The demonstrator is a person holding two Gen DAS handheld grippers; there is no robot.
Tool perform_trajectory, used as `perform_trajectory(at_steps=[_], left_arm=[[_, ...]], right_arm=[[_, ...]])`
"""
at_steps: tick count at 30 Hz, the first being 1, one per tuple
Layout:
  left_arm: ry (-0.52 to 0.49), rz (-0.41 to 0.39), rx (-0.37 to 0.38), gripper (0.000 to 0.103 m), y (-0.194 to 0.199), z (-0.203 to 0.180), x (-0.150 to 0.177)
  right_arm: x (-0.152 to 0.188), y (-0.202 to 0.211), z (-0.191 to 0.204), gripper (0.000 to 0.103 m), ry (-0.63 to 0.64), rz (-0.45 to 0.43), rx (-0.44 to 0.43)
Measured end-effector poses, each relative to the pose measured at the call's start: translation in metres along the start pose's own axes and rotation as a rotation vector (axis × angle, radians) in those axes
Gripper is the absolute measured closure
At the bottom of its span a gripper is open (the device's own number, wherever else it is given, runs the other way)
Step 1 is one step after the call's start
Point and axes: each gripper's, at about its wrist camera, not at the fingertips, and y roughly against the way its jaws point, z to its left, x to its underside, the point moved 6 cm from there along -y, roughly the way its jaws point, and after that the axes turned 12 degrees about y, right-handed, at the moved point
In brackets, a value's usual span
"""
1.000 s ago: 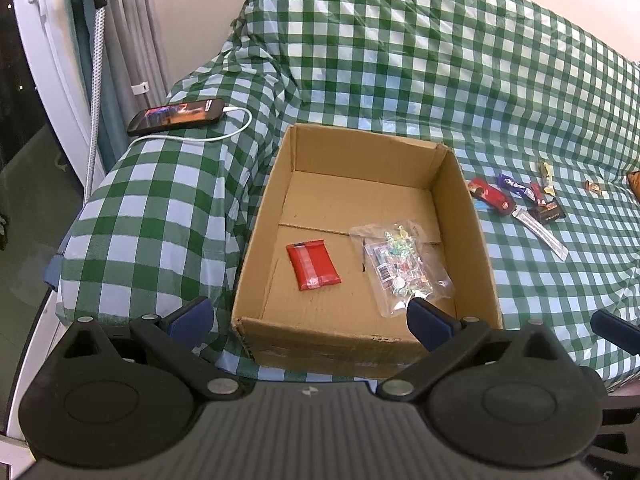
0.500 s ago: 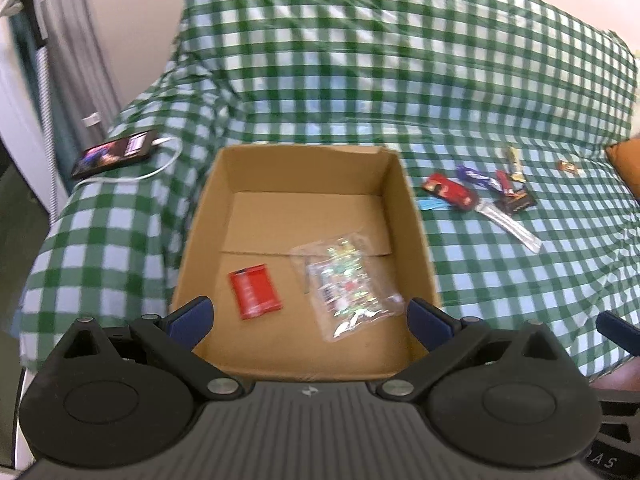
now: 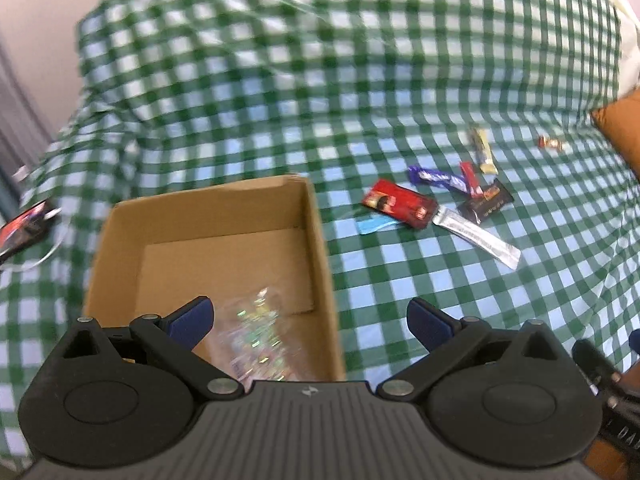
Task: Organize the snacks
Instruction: 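Grasp the dark chocolate bar with the right gripper while the left grasps the red coffee pouch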
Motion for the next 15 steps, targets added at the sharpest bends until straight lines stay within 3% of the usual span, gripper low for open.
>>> perform_trajectory(at_steps=[5,9,15], left_arm=[[0.029,0.129,-0.006,0.0,-0.071,-0.045,-0.033],[0.131,0.235,-0.032,0.0,-0.146,-0.073,-0.06],[0.301,0.36,-0.027,0.0,-0.257,-0.098,-0.085]], right_arm=[[-0.009,-0.062,-0.046,0.0,-0.117,0.038,0.046],[-0.017,-0.118,-0.069,0.0,-0.176,0.057,0.085],[-0.031,-0.213,-0.083,0.0,-0.225,0.12,0.076]])
